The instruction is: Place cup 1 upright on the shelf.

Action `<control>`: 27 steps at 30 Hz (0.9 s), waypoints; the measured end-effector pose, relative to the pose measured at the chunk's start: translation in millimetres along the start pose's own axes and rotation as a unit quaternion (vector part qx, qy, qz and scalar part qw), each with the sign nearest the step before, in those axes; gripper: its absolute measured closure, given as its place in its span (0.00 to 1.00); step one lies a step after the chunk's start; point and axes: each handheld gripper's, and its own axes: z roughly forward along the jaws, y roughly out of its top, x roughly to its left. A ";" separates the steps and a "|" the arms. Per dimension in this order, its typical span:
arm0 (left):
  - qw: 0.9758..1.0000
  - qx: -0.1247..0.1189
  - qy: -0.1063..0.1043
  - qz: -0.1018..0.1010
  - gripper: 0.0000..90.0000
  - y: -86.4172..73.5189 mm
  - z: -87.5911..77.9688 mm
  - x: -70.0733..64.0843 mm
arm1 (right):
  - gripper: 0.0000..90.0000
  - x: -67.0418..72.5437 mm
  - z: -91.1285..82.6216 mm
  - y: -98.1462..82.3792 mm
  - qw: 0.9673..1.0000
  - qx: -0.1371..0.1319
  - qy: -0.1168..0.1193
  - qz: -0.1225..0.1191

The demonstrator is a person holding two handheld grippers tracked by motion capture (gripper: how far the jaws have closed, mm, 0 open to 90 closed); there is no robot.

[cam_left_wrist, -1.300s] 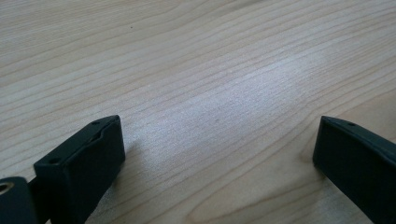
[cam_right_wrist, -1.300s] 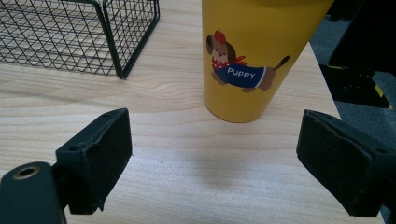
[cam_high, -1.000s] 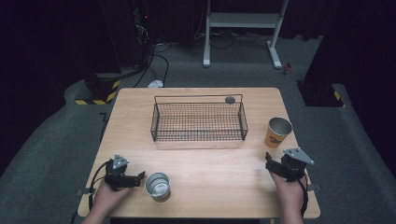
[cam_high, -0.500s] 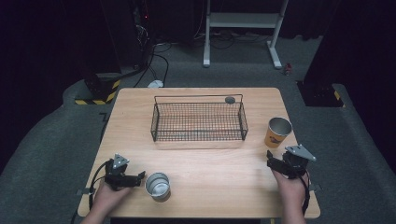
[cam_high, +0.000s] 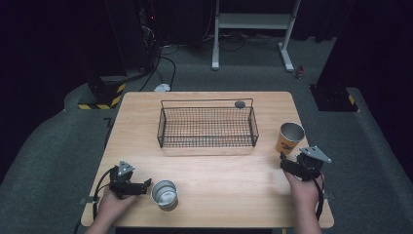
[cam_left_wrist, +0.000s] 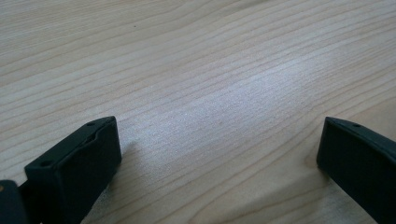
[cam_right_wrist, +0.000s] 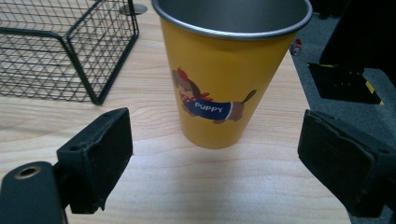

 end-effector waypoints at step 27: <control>1.000 0.001 0.002 -0.002 0.00 -0.3 -0.4 0.3 | 0.10 -10.9 31.8 14.7 1.000 -0.008 -0.005 0.011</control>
